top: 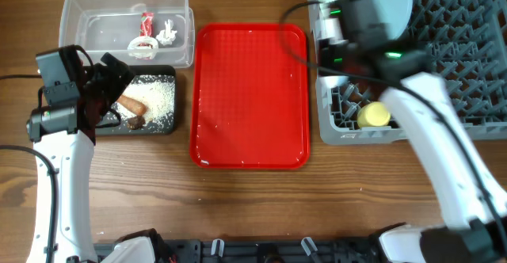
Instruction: Sort waste into correct bins and load items into the dishwasher rack
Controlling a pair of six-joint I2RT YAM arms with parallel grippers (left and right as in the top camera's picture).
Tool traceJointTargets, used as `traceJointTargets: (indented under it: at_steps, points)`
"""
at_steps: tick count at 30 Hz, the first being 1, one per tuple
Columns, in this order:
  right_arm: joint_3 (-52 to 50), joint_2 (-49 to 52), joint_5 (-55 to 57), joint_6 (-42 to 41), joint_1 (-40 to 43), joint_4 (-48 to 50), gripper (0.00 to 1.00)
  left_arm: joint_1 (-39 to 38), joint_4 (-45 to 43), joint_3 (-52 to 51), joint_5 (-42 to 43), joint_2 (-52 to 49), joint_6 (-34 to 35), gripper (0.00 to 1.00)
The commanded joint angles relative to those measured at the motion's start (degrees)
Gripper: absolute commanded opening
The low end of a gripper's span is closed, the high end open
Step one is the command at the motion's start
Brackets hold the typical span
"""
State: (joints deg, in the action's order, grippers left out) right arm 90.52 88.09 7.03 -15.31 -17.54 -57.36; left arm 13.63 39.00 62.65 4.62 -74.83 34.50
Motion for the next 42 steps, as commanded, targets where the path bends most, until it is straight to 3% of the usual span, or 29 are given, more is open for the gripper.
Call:
traceJointTargets:
  at_steps: [1, 5, 6, 13, 18, 22, 23, 25, 26, 27, 30, 31, 35, 38, 39, 42]
  points:
    - [0.98, -2.23, 4.98, -0.31, 7.48, -2.82, 0.04, 0.0, -0.15, -0.02, 0.48, 0.04, -1.29, 1.0]
    - [-1.68, -2.08, 4.98, -13.81, 14.6, -5.29, 0.04, 0.0, -0.15, -0.02, 0.48, 0.04, -1.29, 1.0]
    - [-3.41, -2.05, 5.03, -21.62, 16.02, -4.94, 0.04, 0.0, -0.15, -0.02, 0.48, 0.04, -1.29, 1.0]
    - [-13.94, -2.05, 9.94, -55.19, 16.92, 3.08, 0.04, 0.0, -0.15, -0.02, 0.48, 0.04, -1.29, 1.0]
    - [-23.71, -0.13, 9.99, -61.24, 16.92, 18.21, 0.04, 0.0, -0.15, -0.02, 0.48, 0.04, -1.29, 1.0]
    - [-23.89, 2.78, 10.93, -61.16, 16.92, 22.95, 0.04, 0.0, -0.15, -0.02, 0.48, 0.04, -1.29, 1.0]
    - [-23.89, 3.28, 11.96, -61.13, 16.92, 23.78, 0.1, 0.0, -0.15, -0.02, 0.48, 0.04, -1.29, 1.0]
    - [-23.89, 3.63, 12.68, -61.16, 16.92, 24.79, 0.54, 0.0, -0.15, -0.02, 0.48, 0.04, -1.29, 1.0]
    - [-23.89, 3.63, 12.68, -61.16, 16.92, 24.81, 0.71, 0.0, -0.15, -0.02, 0.48, 0.04, -1.29, 1.0]
    - [-23.89, 3.63, 12.68, -61.11, 16.92, 24.76, 0.78, 0.0, -0.15, -0.02, 0.48, 0.04, -1.29, 1.0]
    - [-23.87, 3.41, 10.95, -56.63, 16.92, 24.74, 0.87, 0.0, -0.15, -0.02, 0.48, 0.04, -1.29, 1.0]
    - [-23.82, 2.62, 7.89, -50.9, 16.92, 24.74, 1.0, 0.0, -0.15, -0.02, 0.48, 0.04, -1.29, 1.0]
    - [-23.78, -6.27, -0.22, -28.92, 16.92, 23.12, 1.0, 0.0, -0.15, -0.02, 0.48, 0.04, -1.29, 1.0]
    - [-23.78, -20.22, -19.37, 6.88, 16.76, 19.54, 1.0, 0.0, -0.15, -0.02, 0.48, 0.04, -1.29, 1.0]
    - [-23.78, -24.11, -23.89, 12.26, 16.76, 16.92, 1.0, 0.0, -0.15, -0.02, 0.48, 0.04, -1.29, 1.0]
    - [-23.78, -35.56, -24.96, 13.79, 16.76, 12.02, 1.0, 0.0, -0.15, -0.02, 0.48, 0.04, -1.29, 1.0]
